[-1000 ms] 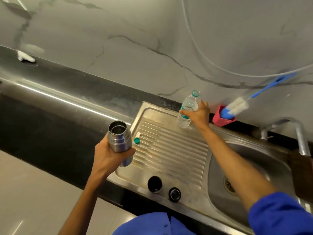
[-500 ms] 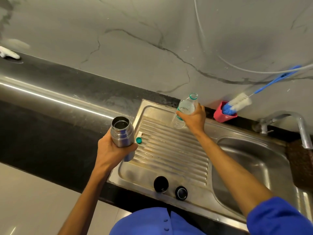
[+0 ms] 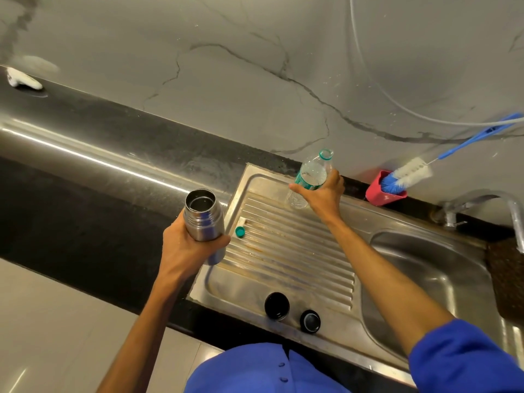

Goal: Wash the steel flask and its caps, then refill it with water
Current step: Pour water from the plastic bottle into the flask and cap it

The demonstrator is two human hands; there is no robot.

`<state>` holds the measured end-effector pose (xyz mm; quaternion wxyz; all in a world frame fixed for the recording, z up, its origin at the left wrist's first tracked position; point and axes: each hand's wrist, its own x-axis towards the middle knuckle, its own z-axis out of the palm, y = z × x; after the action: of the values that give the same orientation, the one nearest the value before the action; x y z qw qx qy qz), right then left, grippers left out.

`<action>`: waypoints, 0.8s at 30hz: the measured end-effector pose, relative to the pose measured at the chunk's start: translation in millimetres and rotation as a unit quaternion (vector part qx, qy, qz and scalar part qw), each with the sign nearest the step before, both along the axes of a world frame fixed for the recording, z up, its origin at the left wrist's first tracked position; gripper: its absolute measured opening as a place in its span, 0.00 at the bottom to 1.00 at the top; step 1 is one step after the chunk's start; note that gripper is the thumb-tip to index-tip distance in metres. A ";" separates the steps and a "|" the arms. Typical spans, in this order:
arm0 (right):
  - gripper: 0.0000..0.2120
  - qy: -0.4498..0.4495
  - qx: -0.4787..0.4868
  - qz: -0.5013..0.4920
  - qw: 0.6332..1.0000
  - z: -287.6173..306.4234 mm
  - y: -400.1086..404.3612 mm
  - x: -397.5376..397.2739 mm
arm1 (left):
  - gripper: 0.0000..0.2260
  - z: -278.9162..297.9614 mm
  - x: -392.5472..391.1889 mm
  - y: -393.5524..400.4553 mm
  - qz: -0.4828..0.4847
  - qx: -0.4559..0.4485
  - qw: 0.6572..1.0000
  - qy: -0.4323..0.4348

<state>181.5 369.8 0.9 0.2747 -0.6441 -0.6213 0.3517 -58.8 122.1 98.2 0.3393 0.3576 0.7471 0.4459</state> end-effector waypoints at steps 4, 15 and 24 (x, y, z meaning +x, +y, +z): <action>0.48 0.033 -0.060 -0.028 0.997 -17.2 -58.1 -6.2 | 0.28 -1.9 -2.8 -1.0 0.005 0.002 1.000 -0.002; 0.23 -0.237 0.077 0.432 0.867 -33.7 -88.9 -104.6 | 0.29 -12.2 -4.2 -14.5 0.018 -0.001 1.000 -0.004; 0.16 -0.304 0.134 0.474 0.815 -54.5 -95.2 -123.7 | 0.30 -21.8 -16.5 -29.1 0.024 -0.003 1.000 -0.008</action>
<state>57.8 274.6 -53.6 -0.0455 -0.3007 -0.9426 0.1376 -75.3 92.9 76.4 0.3357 0.3345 0.7543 0.4544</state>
